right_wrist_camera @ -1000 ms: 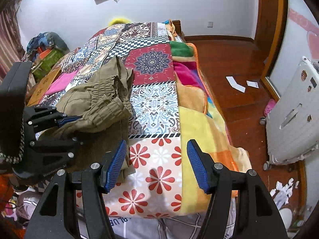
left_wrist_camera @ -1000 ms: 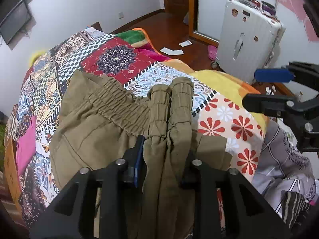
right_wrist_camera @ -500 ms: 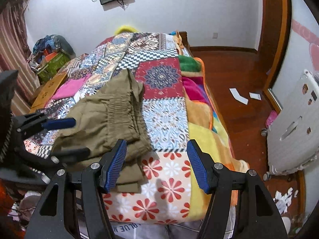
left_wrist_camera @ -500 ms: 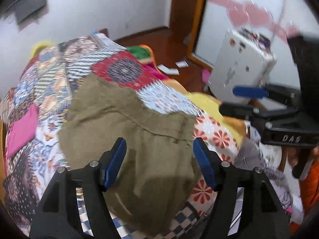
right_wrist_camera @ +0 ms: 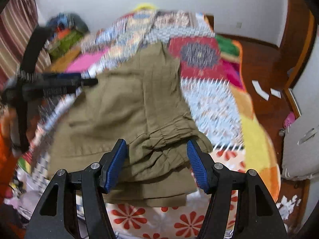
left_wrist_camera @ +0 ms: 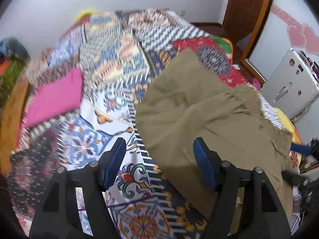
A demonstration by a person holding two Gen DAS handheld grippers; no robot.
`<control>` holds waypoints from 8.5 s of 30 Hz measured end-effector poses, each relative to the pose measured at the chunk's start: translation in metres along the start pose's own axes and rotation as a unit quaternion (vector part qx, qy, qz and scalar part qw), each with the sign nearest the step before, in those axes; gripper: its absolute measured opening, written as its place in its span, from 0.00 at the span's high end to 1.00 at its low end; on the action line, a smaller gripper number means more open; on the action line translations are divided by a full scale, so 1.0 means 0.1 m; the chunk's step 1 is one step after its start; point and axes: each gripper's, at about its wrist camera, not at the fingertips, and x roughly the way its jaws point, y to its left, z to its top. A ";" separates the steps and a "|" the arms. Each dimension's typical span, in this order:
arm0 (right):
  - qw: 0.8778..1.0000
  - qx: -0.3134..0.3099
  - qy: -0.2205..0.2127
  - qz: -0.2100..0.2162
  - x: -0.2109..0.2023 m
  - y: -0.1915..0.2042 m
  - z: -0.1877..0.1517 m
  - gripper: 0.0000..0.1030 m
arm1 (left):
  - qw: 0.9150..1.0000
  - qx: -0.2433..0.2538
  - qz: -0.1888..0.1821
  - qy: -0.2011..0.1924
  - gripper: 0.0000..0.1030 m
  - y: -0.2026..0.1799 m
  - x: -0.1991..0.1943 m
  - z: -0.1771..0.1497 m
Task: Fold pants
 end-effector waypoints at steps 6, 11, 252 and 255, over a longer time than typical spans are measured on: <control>0.999 -0.025 0.024 -0.013 0.14 -0.01 -0.04 0.41 | 0.999 -0.019 -0.043 0.024 0.19 0.13 0.28 -0.11; 0.999 -0.025 0.036 -0.018 0.21 -0.14 0.01 0.35 | 0.996 -0.030 -0.078 0.016 0.38 0.19 0.19 -0.23; 0.970 -0.136 -0.189 0.072 0.74 1.96 2.53 0.81 | 0.952 -0.213 0.049 -0.214 0.88 3.16 -0.78 0.72; 0.969 -0.144 -0.191 0.067 0.97 2.10 2.66 0.81 | 0.952 -0.216 0.059 -0.210 0.88 3.42 -0.61 0.84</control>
